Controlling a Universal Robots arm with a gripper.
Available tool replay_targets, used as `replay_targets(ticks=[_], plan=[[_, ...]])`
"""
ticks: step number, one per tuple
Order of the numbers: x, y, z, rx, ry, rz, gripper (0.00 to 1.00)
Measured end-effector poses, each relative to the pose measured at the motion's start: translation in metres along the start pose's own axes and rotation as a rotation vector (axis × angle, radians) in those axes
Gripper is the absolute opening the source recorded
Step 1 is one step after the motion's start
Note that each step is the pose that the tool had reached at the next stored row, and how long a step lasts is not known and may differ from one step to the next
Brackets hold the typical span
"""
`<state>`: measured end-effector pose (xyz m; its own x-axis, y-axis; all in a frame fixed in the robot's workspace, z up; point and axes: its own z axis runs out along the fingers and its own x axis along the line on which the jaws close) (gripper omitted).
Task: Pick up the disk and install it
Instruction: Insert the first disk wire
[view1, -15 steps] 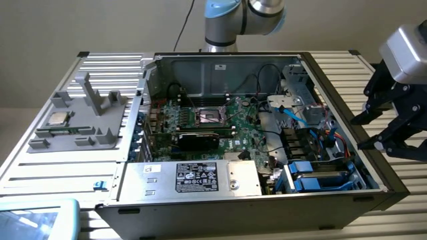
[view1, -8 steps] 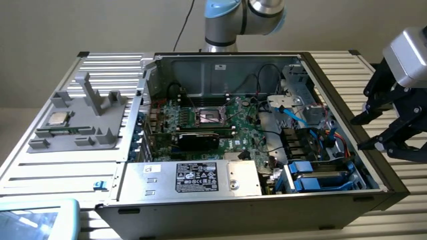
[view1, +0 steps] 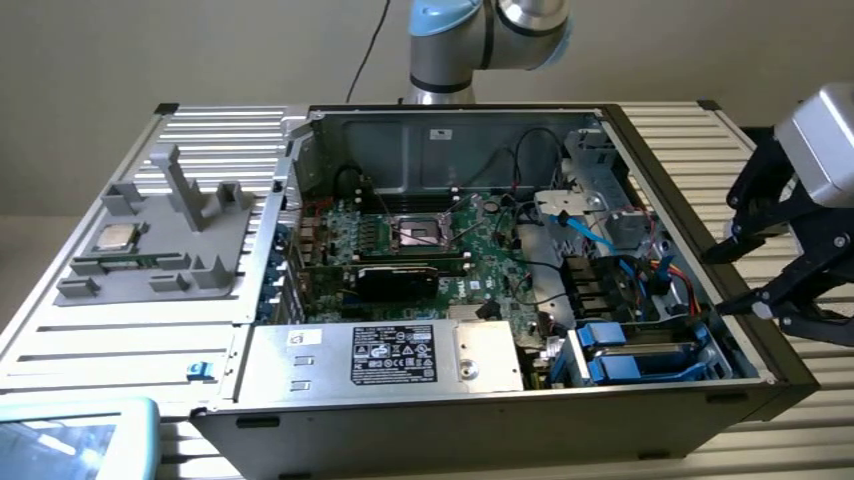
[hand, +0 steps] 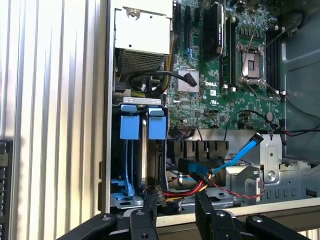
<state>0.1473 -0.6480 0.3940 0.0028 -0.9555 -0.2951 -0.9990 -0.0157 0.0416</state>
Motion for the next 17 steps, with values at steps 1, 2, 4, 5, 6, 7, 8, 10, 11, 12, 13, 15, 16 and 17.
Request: replay_targets(ticks=[1, 2, 4, 5, 6, 7, 8, 10, 11, 12, 13, 15, 16, 17], plan=[[0.001, 0.0001, 0.0008, -0.0023, -0.0007, -0.007, 0.44], [0.003, 0.0002, 0.0018, -0.0043, -0.0019, -0.014, 0.44], [0.005, 0.0003, 0.0040, -0.0088, -0.0043, -0.028, 0.44], [0.006, 0.0003, 0.0050, -0.0114, -0.0051, -0.037, 0.44], [0.007, 0.0003, 0.0061, -0.0149, -0.0052, -0.048, 0.44], [0.007, 0.0002, 0.0069, -0.0191, -0.0045, -0.061, 0.44], [0.008, 0.0002, 0.0079, -0.0243, -0.0037, -0.078, 0.44], [0.009, 0.0001, 0.0106, -0.0341, -0.0027, -0.109, 0.44], [0.009, 0.0001, 0.0118, -0.0390, -0.0019, -0.125, 0.44], [0.010, 0.0000, 0.0130, -0.0434, -0.0014, -0.139, 0.44], [0.010, 0.0000, 0.0140, -0.0477, -0.0008, -0.153, 0.44], [0.011, -0.0001, 0.0165, -0.0554, 0.0001, -0.179, 0.44], [0.012, -0.0001, 0.0177, -0.0575, -0.0005, -0.186, 0.44], [0.012, -0.0002, 0.0190, -0.0594, -0.0010, -0.192, 0.44]])
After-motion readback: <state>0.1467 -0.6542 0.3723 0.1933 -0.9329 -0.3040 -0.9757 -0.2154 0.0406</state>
